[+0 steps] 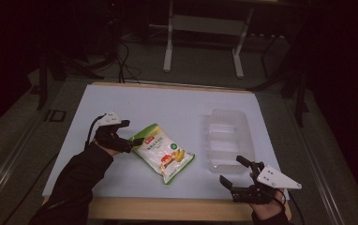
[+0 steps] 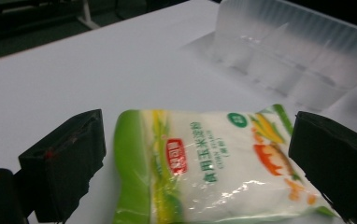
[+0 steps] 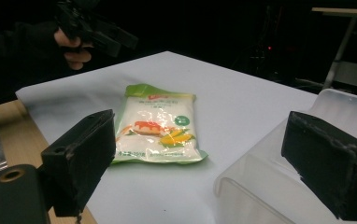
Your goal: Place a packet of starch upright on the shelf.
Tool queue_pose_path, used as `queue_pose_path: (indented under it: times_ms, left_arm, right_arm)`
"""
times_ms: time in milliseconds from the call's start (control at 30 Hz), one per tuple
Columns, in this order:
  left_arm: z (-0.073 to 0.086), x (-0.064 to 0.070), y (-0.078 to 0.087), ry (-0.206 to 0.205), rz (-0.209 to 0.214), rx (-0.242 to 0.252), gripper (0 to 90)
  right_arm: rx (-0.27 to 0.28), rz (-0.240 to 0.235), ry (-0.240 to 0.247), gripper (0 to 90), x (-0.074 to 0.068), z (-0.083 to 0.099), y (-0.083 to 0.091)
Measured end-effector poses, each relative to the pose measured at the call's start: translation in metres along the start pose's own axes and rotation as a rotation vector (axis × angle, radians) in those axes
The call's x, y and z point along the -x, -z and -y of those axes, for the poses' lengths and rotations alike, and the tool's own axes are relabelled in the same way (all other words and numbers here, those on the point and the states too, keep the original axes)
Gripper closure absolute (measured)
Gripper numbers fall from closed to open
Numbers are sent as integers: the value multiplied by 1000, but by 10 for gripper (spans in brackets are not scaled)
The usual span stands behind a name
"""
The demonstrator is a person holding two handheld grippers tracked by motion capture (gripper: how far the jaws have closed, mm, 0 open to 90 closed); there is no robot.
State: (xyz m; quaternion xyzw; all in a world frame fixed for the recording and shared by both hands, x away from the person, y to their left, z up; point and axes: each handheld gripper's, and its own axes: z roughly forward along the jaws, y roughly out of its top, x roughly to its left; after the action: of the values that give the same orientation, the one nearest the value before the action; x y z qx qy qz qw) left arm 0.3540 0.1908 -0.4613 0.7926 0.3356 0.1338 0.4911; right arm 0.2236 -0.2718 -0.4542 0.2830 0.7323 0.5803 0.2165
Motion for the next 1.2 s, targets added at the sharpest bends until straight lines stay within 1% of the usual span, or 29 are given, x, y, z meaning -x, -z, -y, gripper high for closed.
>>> queue_pose_path:
  times_ms: [33, 67, 100, 133, 167, 200, 233, 267, 433, 567, 633, 700, 767, 833, 900, 967, 1000, 1033, 1100, 1167, 1200]
  left_arm:
    - [2, -3, -2, 12, -1, -7, 44]
    - [3, -6, -5, 26, 6, -18, 44]
    - [5, -9, -7, 32, -6, -30, 44]
    - [7, -11, -10, 44, -1, -38, 45]
    - [10, -14, -12, 60, 1, -49, 47]
    - [12, -16, -15, 69, 0, -63, 49]
    - [15, -18, -18, 78, 7, -73, 49]
    - [17, -20, -21, 81, 1, -88, 49]
    - [28, -27, -33, 115, 12, -132, 49]
    - [34, -31, -40, 142, 4, -154, 48]
    - [37, -32, -43, 156, 17, -172, 49]
    - [40, -33, -46, 159, 26, -191, 53]
    - [43, -33, -48, 167, 36, -199, 62]
    - [45, -33, -50, 163, 18, -202, 70]
    - [48, -34, -54, 162, 11, -219, 69]
    - [49, -34, -54, 174, 27, -205, 85]
    - [49, -34, -54, 178, 44, -196, 135]
    - [50, -33, -55, 179, 52, -195, 167]
    - [51, -33, -56, 206, 91, -200, 212]
    - [52, -33, -58, 239, 107, -210, 218]
    - [52, -33, -58, 244, 112, -209, 218]
  right_arm:
    - [-7, -7, 3, 100, 0, 0, -1]
    - [-8, -2, 4, 100, -1, 0, -1]
    - [-8, -3, 4, 100, -1, 0, -1]
    - [-10, -8, 3, 100, -2, 0, -2]
    - [-7, -2, 11, 100, -2, 0, -1]
    - [-7, -3, 12, 100, -2, 0, -1]
    - [-9, -6, 9, 101, -2, 0, -1]
    - [-8, 0, 12, 100, -3, 0, -1]
    - [-17, 0, 11, 101, -3, 0, -2]
    - [-23, 2, 12, 101, -2, 1, -2]
    - [-26, 0, 9, 101, -2, 1, -3]
    - [-28, -1, 3, 101, -1, 1, -3]
    - [-30, -2, -2, 101, 0, 2, -3]
    - [-31, -3, -6, 101, 0, 2, -3]
    - [-35, -5, -6, 103, 0, 2, -3]
    - [-37, -6, -6, 104, 0, 2, -3]
    - [-38, -7, -9, 104, 0, 2, -3]
    - [-36, -5, -9, 104, 0, 2, -3]
    - [-38, -6, -10, 104, 0, 2, -3]
    - [-42, -7, -14, 104, 0, 3, -4]
    - [-43, -7, -14, 104, 0, 3, -4]
